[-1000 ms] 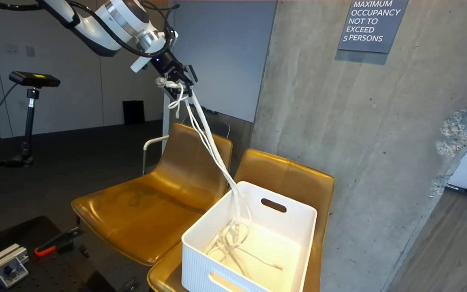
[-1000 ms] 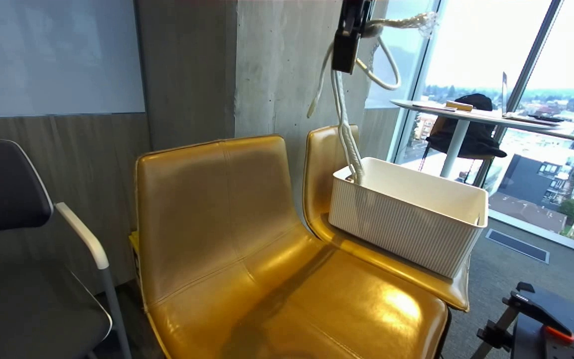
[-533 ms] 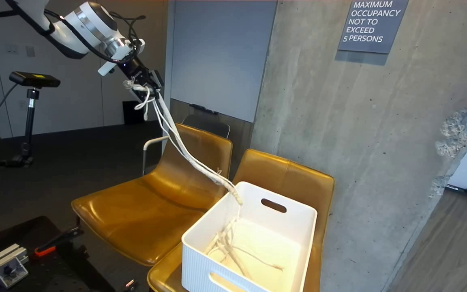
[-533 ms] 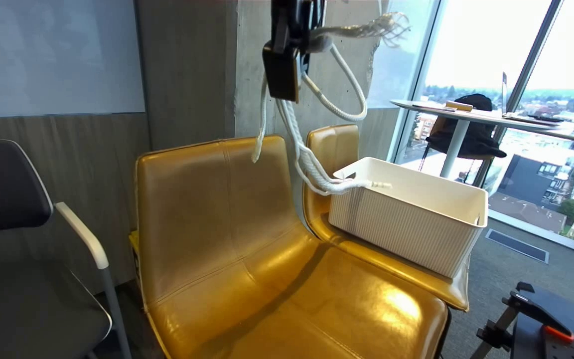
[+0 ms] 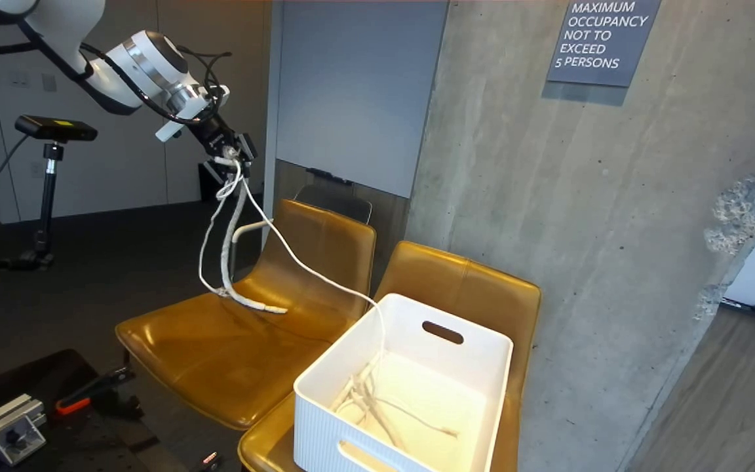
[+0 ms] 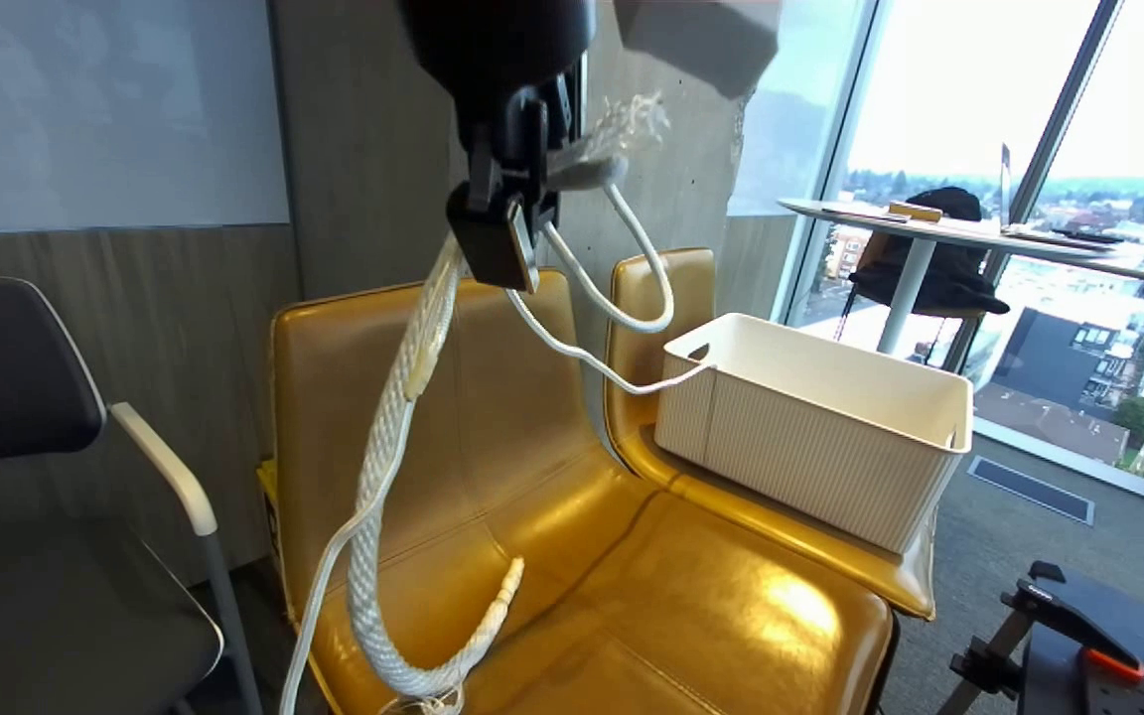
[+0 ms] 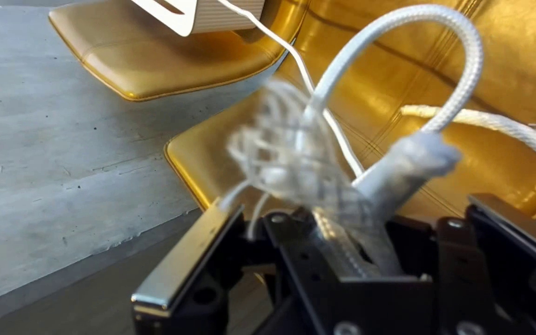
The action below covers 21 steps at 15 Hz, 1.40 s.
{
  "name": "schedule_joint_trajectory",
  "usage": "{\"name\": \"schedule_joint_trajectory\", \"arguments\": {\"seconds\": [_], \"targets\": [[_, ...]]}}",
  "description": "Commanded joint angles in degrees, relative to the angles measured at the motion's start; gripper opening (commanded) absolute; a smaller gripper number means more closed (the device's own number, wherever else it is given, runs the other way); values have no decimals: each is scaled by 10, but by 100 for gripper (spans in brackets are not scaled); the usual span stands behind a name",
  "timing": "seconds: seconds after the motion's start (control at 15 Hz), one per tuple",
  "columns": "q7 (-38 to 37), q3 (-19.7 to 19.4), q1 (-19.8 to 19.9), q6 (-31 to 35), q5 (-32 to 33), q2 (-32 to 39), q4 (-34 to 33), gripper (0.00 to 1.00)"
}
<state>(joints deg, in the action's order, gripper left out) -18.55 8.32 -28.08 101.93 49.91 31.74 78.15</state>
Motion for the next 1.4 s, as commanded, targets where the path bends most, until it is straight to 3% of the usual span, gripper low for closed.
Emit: {"name": "schedule_joint_trajectory", "arguments": {"seconds": [0.0, 0.33, 0.73, 1.0, 1.33], "targets": [[-33, 0, 22, 24, -23, -10, 58, 0], [-85, -10, 58, 68, -55, -19, 165, 0], [-119, -46, 116, 115, -49, -65, 285, 0], [-108, -68, 144, 115, -38, -96, 301, 0], [-68, -70, 149, 61, -12, -138, 240, 0]]}}
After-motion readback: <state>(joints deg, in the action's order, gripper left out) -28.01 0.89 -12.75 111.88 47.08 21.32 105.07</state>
